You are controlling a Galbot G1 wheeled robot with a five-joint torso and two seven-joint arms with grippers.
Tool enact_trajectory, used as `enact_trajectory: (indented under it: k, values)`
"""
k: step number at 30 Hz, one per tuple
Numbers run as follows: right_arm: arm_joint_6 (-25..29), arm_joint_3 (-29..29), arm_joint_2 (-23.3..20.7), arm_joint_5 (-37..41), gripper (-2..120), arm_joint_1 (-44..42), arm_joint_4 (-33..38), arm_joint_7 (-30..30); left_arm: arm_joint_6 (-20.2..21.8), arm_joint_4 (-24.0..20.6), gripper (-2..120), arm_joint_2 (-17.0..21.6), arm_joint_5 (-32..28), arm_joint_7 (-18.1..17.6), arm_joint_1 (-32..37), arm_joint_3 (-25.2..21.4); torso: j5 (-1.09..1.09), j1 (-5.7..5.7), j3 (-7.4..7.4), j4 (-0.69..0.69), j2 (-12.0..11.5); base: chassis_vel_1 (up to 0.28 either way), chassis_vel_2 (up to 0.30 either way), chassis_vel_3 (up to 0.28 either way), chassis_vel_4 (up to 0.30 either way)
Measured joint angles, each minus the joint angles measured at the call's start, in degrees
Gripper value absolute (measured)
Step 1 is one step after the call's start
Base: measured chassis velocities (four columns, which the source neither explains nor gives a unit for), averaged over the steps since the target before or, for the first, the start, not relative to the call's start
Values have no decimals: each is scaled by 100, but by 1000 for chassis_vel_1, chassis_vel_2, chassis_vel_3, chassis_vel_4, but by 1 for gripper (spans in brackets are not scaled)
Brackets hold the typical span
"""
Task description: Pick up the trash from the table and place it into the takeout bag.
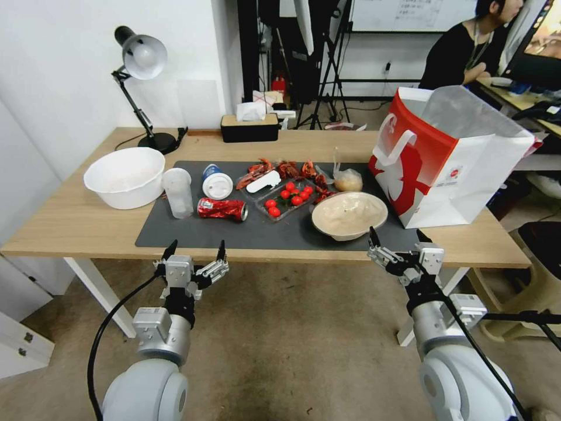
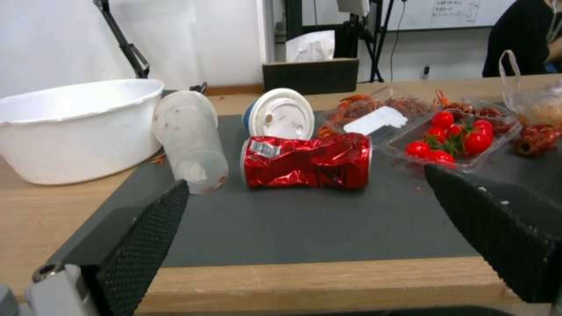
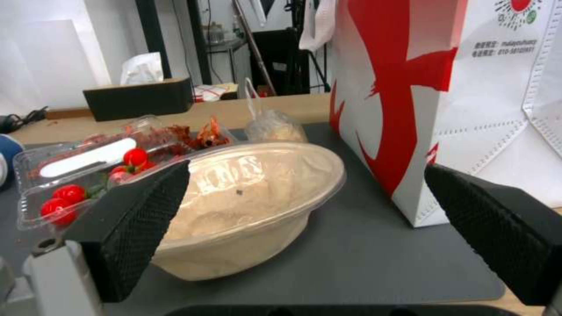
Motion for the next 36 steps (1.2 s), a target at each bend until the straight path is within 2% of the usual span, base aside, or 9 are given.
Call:
enact_trajectory:
  k: [13, 20, 29, 36]
  values:
    - [-15, -52, -101, 226, 100, 221, -198, 73, -115, 43, 100, -2, -19, -1, 13, -7, 1, 0, 0, 0, 0, 0, 0, 0, 0]
    - [47, -379, -149, 1358, 100, 506, -438, 360, -148, 73, 100, -17, -16, 7, 29, -12, 0, 0, 0, 0, 0, 0, 0, 0, 0]
    - [-4, -601, -108, 2043, 100, 673, -598, 746, -181, 94, 100, -20, -15, 9, 35, -43, 0, 0, 0, 0, 0, 0, 0, 0, 0]
    - [-115, -733, -61, 2883, 100, 889, -800, 1341, -204, 126, 100, -23, -15, 9, 24, -57, 0, 0, 0, 0, 0, 0, 0, 0, 0]
